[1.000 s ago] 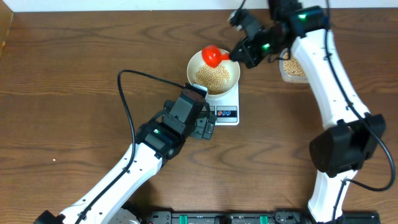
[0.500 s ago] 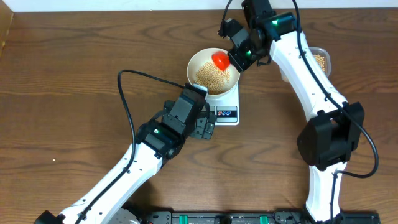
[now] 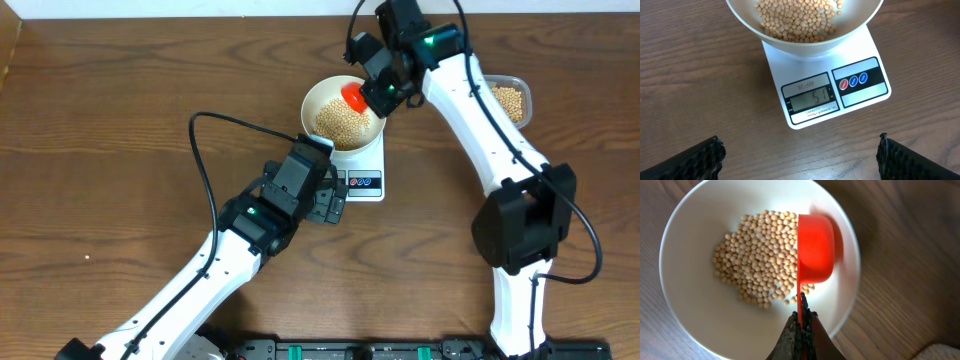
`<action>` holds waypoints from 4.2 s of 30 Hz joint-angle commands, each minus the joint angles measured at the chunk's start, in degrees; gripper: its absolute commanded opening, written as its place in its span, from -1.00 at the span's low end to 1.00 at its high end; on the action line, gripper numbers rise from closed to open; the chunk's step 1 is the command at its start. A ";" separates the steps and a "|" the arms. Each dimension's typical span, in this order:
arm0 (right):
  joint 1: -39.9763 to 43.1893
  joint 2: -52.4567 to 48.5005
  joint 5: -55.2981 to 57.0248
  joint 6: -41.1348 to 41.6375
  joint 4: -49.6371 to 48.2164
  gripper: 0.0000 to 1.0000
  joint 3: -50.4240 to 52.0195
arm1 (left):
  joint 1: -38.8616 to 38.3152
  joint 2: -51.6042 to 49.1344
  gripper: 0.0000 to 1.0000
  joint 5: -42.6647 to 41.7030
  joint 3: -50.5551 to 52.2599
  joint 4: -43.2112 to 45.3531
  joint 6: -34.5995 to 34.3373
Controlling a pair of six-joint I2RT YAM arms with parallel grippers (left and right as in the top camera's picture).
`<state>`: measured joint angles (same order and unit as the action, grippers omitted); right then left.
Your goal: Scoop item into bowl and weigh 50g on scale
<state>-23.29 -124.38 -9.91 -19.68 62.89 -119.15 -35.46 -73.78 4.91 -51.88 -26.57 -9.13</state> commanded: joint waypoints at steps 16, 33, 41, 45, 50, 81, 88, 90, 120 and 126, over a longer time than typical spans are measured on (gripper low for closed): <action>-4.61 -1.49 -4.28 0.35 -0.24 -0.98 0.13 | 0.09 0.37 0.99 0.90 0.13 -0.02 0.31; 3.17 -1.29 -26.25 0.35 1.70 -0.98 0.11 | 0.09 0.37 0.99 0.90 0.13 -0.02 0.31; 10.86 1.90 -38.40 -2.29 4.22 -0.98 0.07 | 0.09 0.37 0.99 0.90 0.13 -0.02 0.31; 14.16 4.83 -41.97 -3.19 5.03 -0.98 0.07 | 0.09 0.37 0.99 0.90 0.13 -0.02 0.31; 19.61 8.61 -44.94 -3.15 5.51 -0.98 0.07 | 0.09 0.37 0.99 0.90 0.13 -0.02 0.31; 27.80 11.54 20.50 10.12 16.20 -0.97 0.07 | 0.09 0.37 0.99 0.90 0.13 -0.02 0.31; 20.81 11.54 28.59 11.54 14.27 -0.97 0.09 | 0.09 0.37 0.99 0.90 0.13 -0.02 0.31; 20.57 11.54 28.65 12.76 13.07 -0.97 0.09 | 0.09 0.37 0.99 0.90 0.13 -0.02 0.31; 43.23 11.50 -26.88 24.37 -8.35 -0.97 21.70 | 0.09 0.37 0.99 0.90 0.13 -0.02 0.31; 44.30 11.50 -26.45 24.37 -11.30 -0.88 25.97 | 0.09 0.37 0.99 0.90 0.13 -0.02 0.31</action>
<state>20.60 -114.02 -34.92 4.29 51.99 -94.70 -35.46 -73.78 4.93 -51.88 -26.57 -9.13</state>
